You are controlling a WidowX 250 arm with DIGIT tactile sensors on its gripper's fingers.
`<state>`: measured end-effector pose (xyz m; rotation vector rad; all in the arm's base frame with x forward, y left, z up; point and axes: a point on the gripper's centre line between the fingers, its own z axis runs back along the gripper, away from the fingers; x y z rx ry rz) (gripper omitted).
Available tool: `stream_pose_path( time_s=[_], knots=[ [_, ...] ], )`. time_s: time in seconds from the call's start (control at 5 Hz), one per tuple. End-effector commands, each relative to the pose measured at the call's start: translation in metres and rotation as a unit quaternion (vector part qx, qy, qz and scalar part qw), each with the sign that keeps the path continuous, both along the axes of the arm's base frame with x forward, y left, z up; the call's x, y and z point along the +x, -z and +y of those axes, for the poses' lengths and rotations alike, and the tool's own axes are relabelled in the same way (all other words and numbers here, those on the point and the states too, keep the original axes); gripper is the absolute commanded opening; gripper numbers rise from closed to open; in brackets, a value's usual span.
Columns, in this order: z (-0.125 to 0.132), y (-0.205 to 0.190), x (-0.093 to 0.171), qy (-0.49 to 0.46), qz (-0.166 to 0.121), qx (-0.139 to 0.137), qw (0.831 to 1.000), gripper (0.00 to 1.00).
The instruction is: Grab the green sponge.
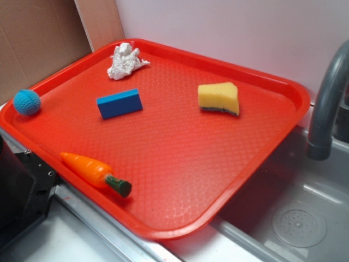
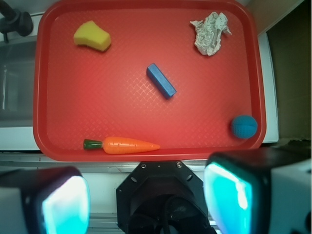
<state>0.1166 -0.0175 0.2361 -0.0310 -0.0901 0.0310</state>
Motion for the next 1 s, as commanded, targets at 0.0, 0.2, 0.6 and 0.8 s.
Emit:
stream_pose_path(
  time_s=[0.0,0.2,0.6,0.8],
  knots=[
    [0.000,0.000,0.000,0.000,0.000,0.000,1.000,1.00],
    [-0.001,0.050,0.050,0.126,-0.020,-0.055,0.990,1.00],
    [-0.007,0.096,0.139,0.271,-0.048,-0.036,0.961,1.00],
    [-0.031,0.126,0.176,0.332,-0.045,-0.015,0.942,1.00]
  ],
)
